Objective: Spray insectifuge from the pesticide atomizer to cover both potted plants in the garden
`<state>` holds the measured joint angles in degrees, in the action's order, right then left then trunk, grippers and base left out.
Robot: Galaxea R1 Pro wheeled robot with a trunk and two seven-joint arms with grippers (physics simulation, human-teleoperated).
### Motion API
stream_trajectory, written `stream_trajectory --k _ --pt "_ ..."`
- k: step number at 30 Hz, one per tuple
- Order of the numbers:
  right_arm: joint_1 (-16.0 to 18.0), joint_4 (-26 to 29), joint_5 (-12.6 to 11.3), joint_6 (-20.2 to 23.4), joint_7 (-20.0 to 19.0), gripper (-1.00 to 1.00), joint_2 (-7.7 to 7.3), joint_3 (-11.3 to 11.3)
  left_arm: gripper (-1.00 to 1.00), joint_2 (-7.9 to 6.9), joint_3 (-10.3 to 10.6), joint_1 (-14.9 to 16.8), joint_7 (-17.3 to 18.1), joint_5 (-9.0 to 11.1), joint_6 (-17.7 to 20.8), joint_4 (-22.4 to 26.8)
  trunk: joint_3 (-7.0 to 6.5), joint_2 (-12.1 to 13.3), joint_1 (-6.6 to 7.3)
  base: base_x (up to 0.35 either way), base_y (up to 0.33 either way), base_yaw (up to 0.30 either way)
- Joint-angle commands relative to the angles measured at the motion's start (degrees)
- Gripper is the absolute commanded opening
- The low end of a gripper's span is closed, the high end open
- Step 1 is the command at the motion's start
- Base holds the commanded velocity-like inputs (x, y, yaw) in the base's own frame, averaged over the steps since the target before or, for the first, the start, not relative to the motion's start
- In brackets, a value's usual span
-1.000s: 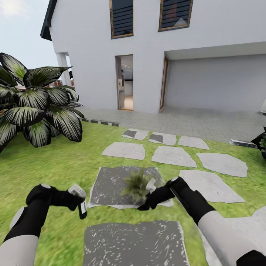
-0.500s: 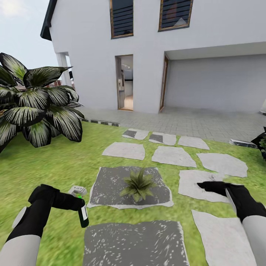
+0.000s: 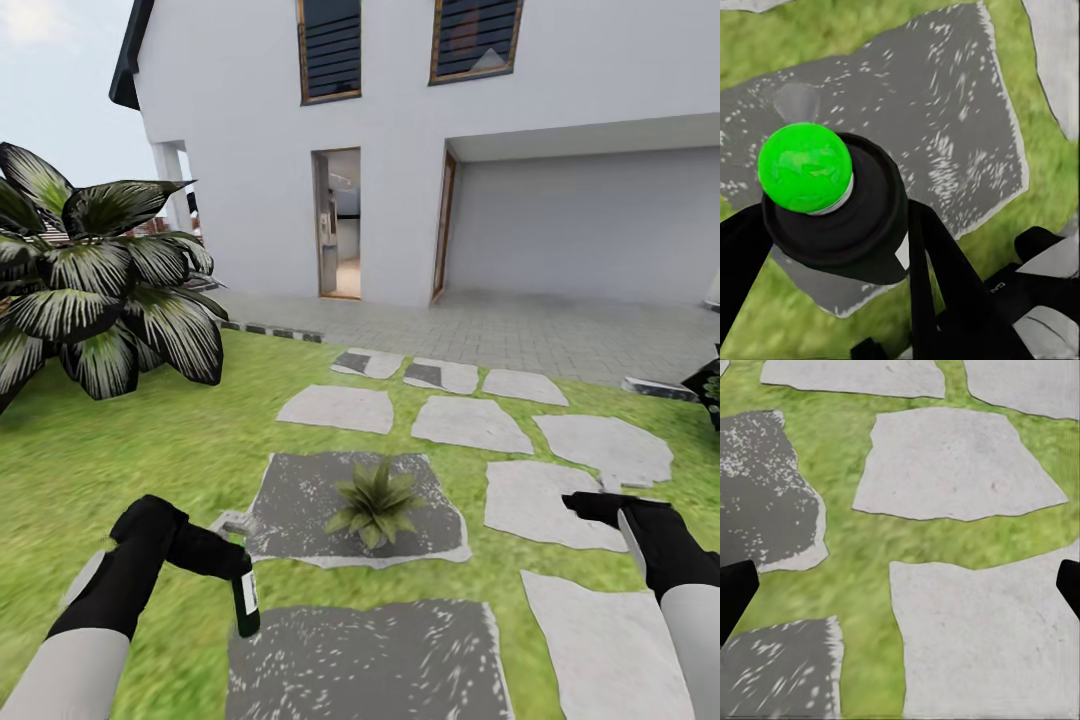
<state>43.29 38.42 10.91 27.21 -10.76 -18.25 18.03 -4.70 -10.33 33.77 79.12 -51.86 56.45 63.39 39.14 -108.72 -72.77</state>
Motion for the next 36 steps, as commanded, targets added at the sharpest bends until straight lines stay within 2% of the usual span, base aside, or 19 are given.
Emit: stream_trajectory --k 1,4,5,6,8,9,10,13,16,20,29,36 --pt "0.0 0.2 0.6 1.6 -0.5 1.0 0.04 0.2 -1.0 0.01 0.2 1.3 1.5 -0.6 0.5 -2.4 0.06 0.0 -0.02 0.248 0.137 0.0" --pt "0.0 0.3 0.6 7.7 -0.5 1.0 0.05 0.2 -1.0 -0.05 0.6 7.0 3.9 -0.7 0.5 -14.1 0.06 0.0 -0.02 0.259 0.132 0.0" --pt "0.0 0.4 0.6 8.7 -0.5 1.0 0.05 0.2 -1.0 -0.09 0.6 8.2 4.1 -0.7 0.5 -16.3 0.06 0.0 -0.02 0.213 0.102 0.0" --pt "0.1 0.5 0.7 11.4 -0.5 1.0 0.05 0.1 -1.0 -0.2 0.7 13.0 4.6 -0.8 0.4 -24.0 0.06 0.0 -0.02 0.091 0.042 0.0" --pt "0.0 0.5 0.7 12.5 -0.5 1.0 0.07 0.0 -1.0 -0.32 0.8 17.2 4.8 -1.8 0.4 -28.5 0.06 0.0 -0.02 0.048 0.022 0.0" --pt "0.0 0.5 0.7 12.9 -0.5 1.0 0.07 0.1 -1.0 -0.32 0.8 18.9 4.9 -3.6 0.4 -30.0 0.06 0.0 -0.02 0.019 0.009 0.0" --pt "0.0 0.5 0.7 13.0 -0.5 1.0 0.07 0.1 -1.0 -0.3 0.8 19.3 4.9 -4.4 0.4 -30.4 0.06 0.0 -0.02 0.015 0.007 0.0" --pt "0.0 0.5 0.7 13.2 -0.5 1.0 0.09 0.1 -1.0 -0.19 0.8 20.4 5.0 -9.9 0.4 -31.3 0.06 0.0 -0.02 0.007 0.003 0.0" --pt "0.0 0.5 0.7 13.3 -0.5 1.0 0.13 0.1 -1.0 -0.18 0.8 20.7 5.1 -12.7 0.4 -31.7 0.1 0.0 -0.02 0.126 0.001 0.0" --pt "0.0 0.5 0.7 13.3 -0.5 1.0 0.14 0.2 -1.0 -0.22 0.8 20.8 5.1 -13.4 0.4 -31.8 0.39 0.0 -0.02 0.296 0.0 -0.007" --pt "0.0 0.5 0.7 13.4 -0.5 1.0 0.14 0.1 -1.0 -0.17 0.8 20.8 5.1 -13.5 0.4 -32.0 0.7 0.0 -0.02 0.333 0.0 -0.019" --pt "0.0 0.5 0.6 13.5 -0.5 1.0 0.14 0.2 -1.0 -0.22 1.3 20.8 5.0 -14.3 0.3 -32.1 1.18 0.0 -0.02 0.337 0.0 -0.148"
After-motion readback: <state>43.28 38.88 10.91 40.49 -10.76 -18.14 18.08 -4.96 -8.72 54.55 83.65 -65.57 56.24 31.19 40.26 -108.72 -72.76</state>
